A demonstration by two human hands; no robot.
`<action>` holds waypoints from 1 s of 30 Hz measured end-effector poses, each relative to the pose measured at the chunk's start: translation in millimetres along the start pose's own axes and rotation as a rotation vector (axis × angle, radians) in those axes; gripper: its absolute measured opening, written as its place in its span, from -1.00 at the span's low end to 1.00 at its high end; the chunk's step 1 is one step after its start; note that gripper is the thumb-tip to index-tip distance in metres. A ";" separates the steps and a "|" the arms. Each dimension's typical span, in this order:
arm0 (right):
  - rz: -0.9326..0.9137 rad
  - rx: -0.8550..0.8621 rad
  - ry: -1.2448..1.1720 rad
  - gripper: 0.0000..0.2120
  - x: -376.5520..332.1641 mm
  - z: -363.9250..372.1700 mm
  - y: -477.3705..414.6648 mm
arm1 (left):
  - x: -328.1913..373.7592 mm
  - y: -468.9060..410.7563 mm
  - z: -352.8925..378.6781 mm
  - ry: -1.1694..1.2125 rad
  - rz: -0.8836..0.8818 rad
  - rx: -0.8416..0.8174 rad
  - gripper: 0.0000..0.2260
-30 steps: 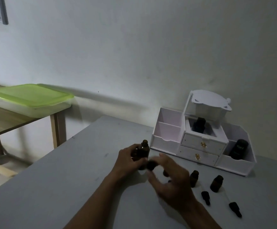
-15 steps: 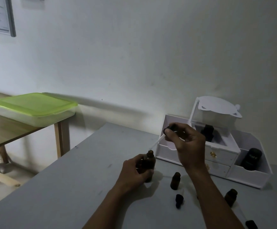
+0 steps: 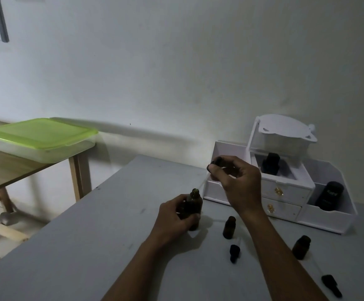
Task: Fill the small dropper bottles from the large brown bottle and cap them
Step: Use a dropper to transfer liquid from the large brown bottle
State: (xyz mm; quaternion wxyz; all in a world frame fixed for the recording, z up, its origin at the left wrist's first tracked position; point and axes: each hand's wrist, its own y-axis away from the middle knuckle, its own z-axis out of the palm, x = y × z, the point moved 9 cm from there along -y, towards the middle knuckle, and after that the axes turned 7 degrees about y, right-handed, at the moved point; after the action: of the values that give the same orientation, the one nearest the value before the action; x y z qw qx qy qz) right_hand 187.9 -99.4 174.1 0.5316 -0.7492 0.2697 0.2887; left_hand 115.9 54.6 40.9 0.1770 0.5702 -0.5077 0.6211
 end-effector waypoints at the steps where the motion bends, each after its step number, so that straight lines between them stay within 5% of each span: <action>1: -0.005 -0.006 0.009 -0.88 -1.6 2.1 0.4 | -0.1 -0.7 -0.2 -0.003 -0.003 0.000 -0.67; 16: 0.090 -0.230 0.208 -0.86 27.2 51.0 19.6 | -4.9 5.6 4.0 0.025 -0.072 -0.004 -0.68; 30: 0.066 -0.135 0.214 -0.93 26.6 48.1 20.8 | -4.9 4.0 3.6 -0.023 -0.044 -0.012 -0.66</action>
State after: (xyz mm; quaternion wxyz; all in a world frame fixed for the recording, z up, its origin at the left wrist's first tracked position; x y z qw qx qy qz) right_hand 184.4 -62.2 128.8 0.4384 -0.8007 0.3290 0.2420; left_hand 116.0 51.6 34.3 0.1885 0.5870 -0.5009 0.6074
